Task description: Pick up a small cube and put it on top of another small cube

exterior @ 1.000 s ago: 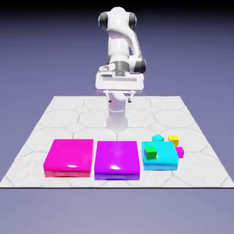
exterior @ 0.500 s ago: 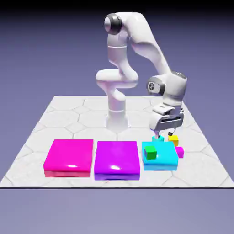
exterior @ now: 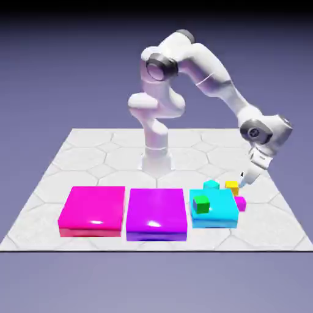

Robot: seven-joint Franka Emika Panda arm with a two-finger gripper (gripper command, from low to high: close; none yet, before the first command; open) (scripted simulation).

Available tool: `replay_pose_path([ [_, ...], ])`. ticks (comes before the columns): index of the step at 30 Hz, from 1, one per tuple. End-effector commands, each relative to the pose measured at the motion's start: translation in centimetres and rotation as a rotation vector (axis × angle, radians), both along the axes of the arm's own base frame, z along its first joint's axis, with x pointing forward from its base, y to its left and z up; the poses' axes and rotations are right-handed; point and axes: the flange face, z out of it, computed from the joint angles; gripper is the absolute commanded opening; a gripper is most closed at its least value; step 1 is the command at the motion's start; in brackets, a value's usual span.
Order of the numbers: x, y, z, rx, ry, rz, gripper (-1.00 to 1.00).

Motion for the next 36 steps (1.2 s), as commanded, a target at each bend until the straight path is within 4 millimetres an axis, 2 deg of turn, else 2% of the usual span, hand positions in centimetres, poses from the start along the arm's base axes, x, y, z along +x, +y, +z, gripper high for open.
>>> replay_pose_path([
  [1,-1.3,0.4,-0.3,-0.008,0.011,0.045,0.0],
  [2,-2.6,0.8,-0.6,-0.014,0.021,0.09,0.0],
  [3,-4.3,0.1,-1.9,-0.032,0.035,0.141,0.0],
  [4,-4.3,0.1,-1.9,-0.032,0.035,0.141,0.0],
  [8,-4.4,-2.3,-8.2,-0.032,0.035,0.141,0.0],
  [9,-4.4,-2.3,-8.2,-0.032,0.035,0.141,0.0],
  [10,-4.4,-2.3,-8.2,-0.032,0.035,0.141,-1.0],
  [11,-4.4,-2.3,-8.2,-0.032,0.035,0.141,-1.0],
  [15,-4.3,0.1,-1.9,-0.032,0.035,0.141,-1.0],
  [16,-4.8,1.4,-1.1,-0.004,0.05,0.118,-1.0],
  [19,-0.6,0.4,-1.1,-0.051,0.067,-0.021,-1.0],
  [23,5.2,-1.3,0.2,-0.071,0.08,-0.211,-1.0],
  [29,13.6,-7.1,3.0,-0.087,0.072,-0.454,-1.0],
  [32,17.4,-10.4,5.5,-0.065,0.066,-0.575,-1.0],
  [36,21.7,-15.1,9.7,-0.005,0.053,-0.731,-1.0],
])
